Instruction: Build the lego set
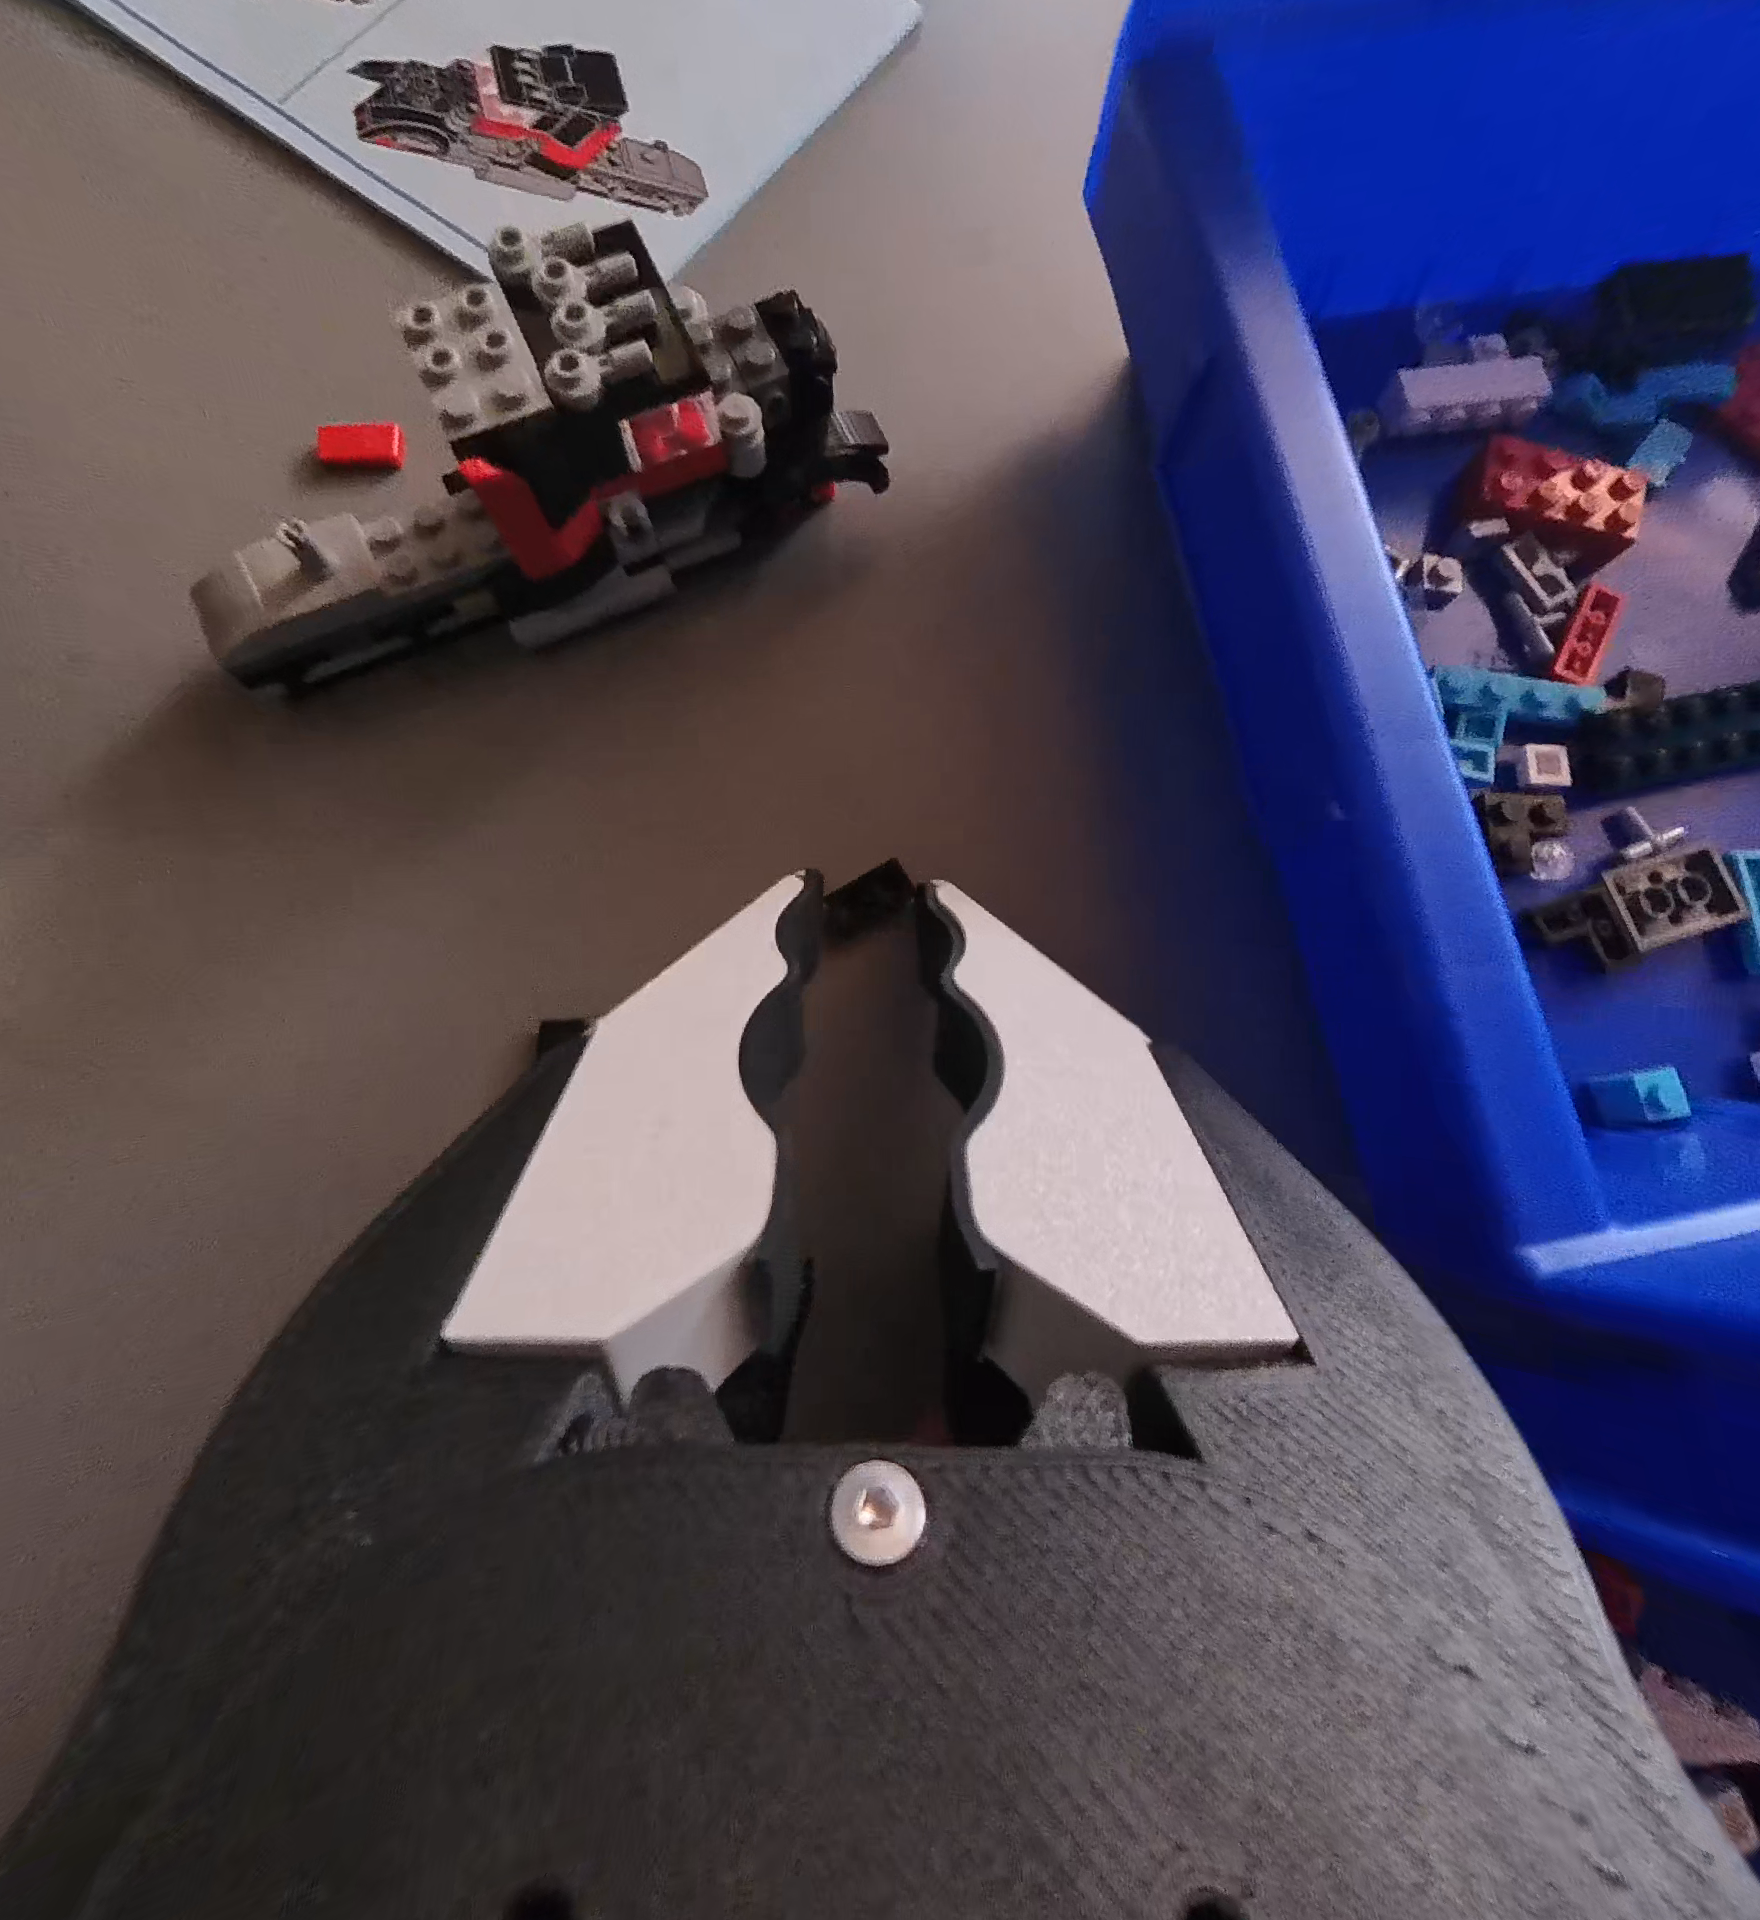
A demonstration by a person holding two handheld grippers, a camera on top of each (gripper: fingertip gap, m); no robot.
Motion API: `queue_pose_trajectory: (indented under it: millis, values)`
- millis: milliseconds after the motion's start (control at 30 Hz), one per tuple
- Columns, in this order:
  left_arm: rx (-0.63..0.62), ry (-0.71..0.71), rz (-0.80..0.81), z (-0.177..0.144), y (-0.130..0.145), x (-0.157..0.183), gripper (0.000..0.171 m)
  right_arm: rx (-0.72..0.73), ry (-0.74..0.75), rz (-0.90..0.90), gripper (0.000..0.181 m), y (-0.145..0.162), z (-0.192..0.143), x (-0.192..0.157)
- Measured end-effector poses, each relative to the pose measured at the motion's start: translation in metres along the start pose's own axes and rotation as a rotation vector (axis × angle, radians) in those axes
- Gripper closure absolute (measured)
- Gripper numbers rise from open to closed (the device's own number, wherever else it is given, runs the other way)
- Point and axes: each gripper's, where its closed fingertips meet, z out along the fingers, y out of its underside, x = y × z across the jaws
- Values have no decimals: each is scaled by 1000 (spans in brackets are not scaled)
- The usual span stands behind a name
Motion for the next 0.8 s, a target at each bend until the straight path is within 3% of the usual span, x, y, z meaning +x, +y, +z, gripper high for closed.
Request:
queue_pose_trajectory:
  millis: [600, 800]
  values:
    - [-1, 2, 1, -2, 1, 1, 161, 44, 28, -3, 163, -1, -21, 18]
    - [-7, -5, 4, 1, 3, 0, 160, 33, -60, -97, 163, -10, -11, -14]
